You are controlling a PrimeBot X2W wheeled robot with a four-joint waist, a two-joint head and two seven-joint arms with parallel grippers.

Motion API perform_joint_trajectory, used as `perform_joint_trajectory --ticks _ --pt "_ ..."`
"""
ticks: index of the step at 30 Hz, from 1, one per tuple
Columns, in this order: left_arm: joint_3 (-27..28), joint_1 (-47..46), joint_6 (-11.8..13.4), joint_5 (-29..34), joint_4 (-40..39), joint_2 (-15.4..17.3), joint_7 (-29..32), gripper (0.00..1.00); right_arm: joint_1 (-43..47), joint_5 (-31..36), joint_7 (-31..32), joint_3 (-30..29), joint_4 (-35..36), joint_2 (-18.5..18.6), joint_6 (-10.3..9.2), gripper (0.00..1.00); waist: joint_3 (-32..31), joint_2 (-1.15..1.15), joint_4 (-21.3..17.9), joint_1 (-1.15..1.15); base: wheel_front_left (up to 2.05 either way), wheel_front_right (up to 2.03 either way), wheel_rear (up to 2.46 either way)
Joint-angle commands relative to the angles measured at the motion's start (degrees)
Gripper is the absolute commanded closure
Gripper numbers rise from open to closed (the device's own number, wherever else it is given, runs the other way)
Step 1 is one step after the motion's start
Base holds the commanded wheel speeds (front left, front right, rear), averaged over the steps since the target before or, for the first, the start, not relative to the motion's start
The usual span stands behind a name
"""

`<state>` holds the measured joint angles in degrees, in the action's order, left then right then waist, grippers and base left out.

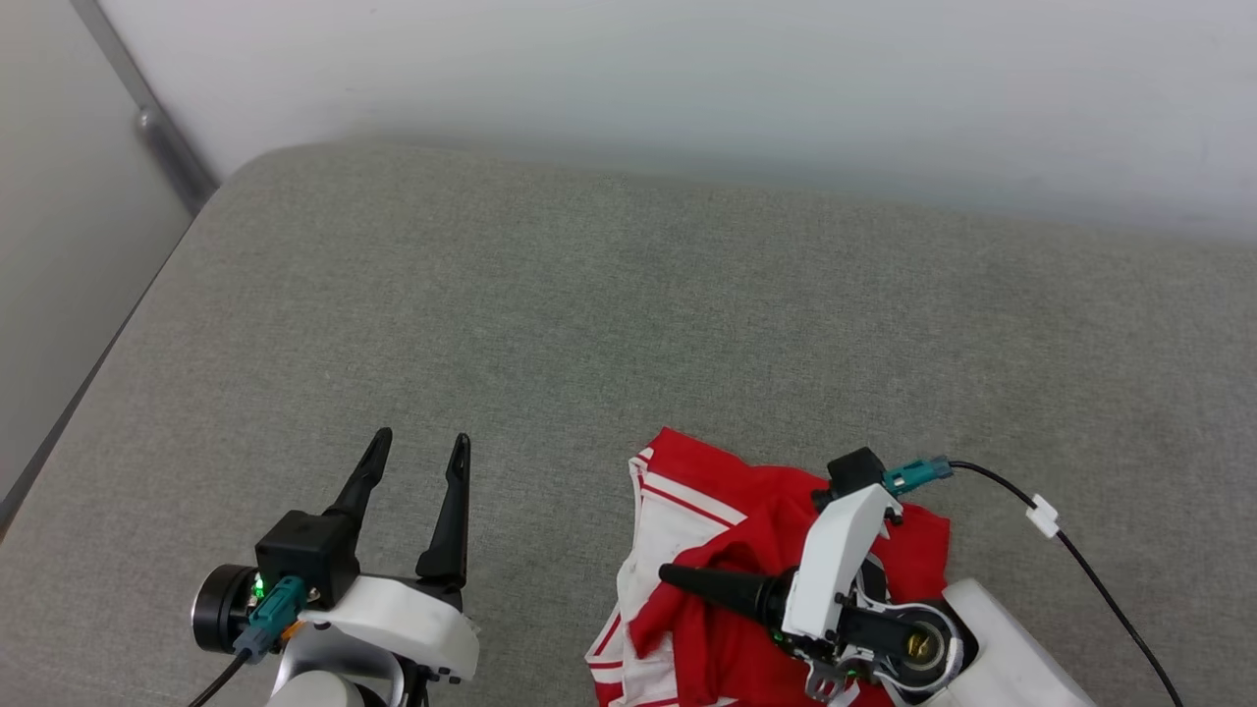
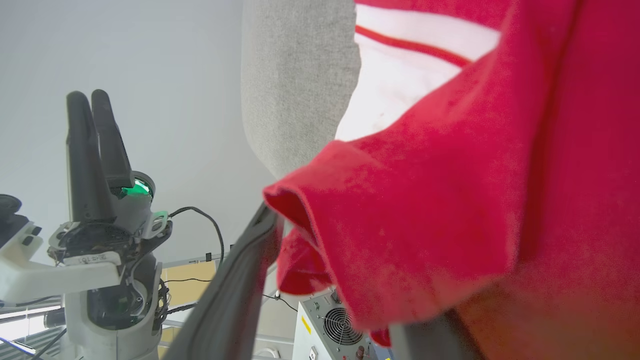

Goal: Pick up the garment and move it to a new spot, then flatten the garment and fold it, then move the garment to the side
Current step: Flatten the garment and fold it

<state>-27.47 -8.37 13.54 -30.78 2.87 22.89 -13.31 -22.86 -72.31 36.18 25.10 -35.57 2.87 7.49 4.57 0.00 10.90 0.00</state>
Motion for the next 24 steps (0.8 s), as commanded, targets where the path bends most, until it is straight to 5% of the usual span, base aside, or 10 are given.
perform_joint_trajectory --ticks 1,14,24 --pt "0.18 0.12 -0.13 -0.11 0.25 -0.23 -0.37 0.0 -1.3 1.03 -0.4 1.4 -0.18 -0.01 0.0 0.0 -0.23 0.0 -0.37 0.0 0.0 0.0 0.0" --pt "0.74 2.06 0.69 -0.61 0.86 0.17 -0.81 0.0 -1.97 20.55 -12.34 8.85 10.47 11.97 -0.01 0.0 -3.72 0.0 -4.98 0.0 0.0 0.0 0.0" --pt "2.22 4.87 2.18 -1.44 0.84 0.82 -1.16 0.0 7.47 44.87 -25.7 -11.1 11.35 16.48 -0.01 0.0 -5.75 0.0 -9.82 0.0 0.0 0.0 0.0"
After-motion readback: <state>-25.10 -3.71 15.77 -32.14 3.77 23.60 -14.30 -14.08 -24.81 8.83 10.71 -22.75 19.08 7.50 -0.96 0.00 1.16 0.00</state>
